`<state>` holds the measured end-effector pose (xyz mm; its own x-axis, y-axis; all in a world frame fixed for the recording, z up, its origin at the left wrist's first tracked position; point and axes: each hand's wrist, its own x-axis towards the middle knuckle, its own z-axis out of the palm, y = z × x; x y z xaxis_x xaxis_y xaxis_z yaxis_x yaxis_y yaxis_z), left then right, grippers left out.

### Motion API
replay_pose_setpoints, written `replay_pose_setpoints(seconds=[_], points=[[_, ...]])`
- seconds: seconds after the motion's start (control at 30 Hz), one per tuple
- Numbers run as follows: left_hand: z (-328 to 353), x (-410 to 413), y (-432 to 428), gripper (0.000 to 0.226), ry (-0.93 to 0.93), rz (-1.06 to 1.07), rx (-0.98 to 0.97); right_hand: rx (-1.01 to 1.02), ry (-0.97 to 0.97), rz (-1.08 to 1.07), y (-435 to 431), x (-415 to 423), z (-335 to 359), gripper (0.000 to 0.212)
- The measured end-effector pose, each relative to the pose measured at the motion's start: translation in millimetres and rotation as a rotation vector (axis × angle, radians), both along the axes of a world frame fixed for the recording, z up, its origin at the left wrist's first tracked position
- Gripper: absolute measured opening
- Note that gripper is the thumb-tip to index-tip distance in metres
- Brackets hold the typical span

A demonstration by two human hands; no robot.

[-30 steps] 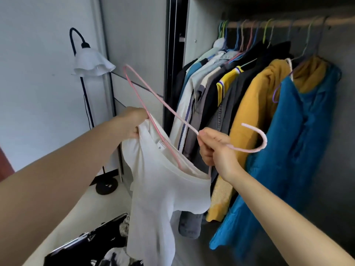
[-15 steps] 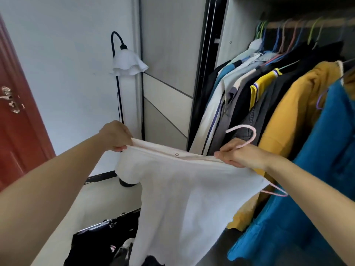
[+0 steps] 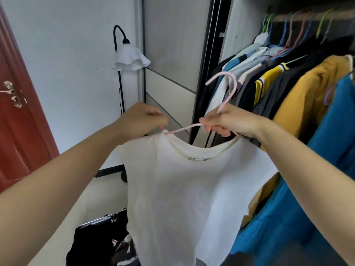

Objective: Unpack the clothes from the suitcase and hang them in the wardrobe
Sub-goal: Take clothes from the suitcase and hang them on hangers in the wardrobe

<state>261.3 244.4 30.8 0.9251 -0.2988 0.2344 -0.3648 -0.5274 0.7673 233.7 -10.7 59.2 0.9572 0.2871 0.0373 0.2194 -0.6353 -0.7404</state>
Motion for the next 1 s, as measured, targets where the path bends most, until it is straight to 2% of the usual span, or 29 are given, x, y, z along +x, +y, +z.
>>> replay_pose_setpoints(seconds=[0.07, 0.13, 0.2, 0.27, 0.37, 0.47, 0.53, 0.67, 0.77, 0.93, 0.97, 1.0], points=[[-6.7, 2.5, 7.2, 0.010, -0.106, 0.004, 0.109, 0.023, 0.011, 0.009, 1.9, 0.7, -3.9, 0.032], [-23.1, 5.7, 13.1, 0.026, -0.151, -0.004, 0.261, 0.058, -0.005, -0.014, 3.0, 1.8, -6.4, 0.032], [-41.5, 6.5, 12.2, 0.054, -0.184, -0.044, 0.246, 0.066, -0.030, -0.033, 4.9, 2.7, -5.9, 0.033], [-52.5, 4.8, 5.8, 0.066, -0.280, -0.047, 0.234, 0.059, -0.050, -0.036, 9.0, 2.8, -6.9, 0.034], [-59.8, 5.2, -0.5, 0.062, -0.444, 0.050, 0.253, 0.077, -0.090, 0.011, 14.5, -1.0, -8.6, 0.032], [-62.4, 9.3, 2.3, 0.059, -0.515, 0.101, 0.178, 0.061, -0.124, 0.055, 2.4, -5.4, -10.3, 0.019], [-63.2, 12.5, 9.2, 0.059, -0.532, 0.141, 0.137, -0.002, -0.068, -0.003, -21.4, -9.9, -17.8, 0.015], [-66.9, 20.4, 19.7, 0.056, -0.508, 0.186, 0.088, 0.029, 0.066, -0.195, -59.1, -30.6, -45.5, 0.024], [-71.0, 28.0, 17.4, 0.062, -0.515, 0.122, 0.073, 0.025, 0.052, -0.263, -61.9, -40.0, -52.5, 0.027], [-80.9, 24.0, 25.3, 0.067, -0.465, 0.029, -0.008, -0.061, 0.077, -0.394, -69.3, -64.9, -55.9, 0.064], [-81.7, 22.2, 28.1, 0.068, -0.430, 0.019, -0.051, -0.067, 0.099, -0.380, -65.5, -70.7, -52.3, 0.065], [-81.1, 20.9, 29.1, 0.067, -0.385, 0.002, -0.106, -0.072, 0.116, -0.336, -58.0, -75.8, -47.4, 0.055]])
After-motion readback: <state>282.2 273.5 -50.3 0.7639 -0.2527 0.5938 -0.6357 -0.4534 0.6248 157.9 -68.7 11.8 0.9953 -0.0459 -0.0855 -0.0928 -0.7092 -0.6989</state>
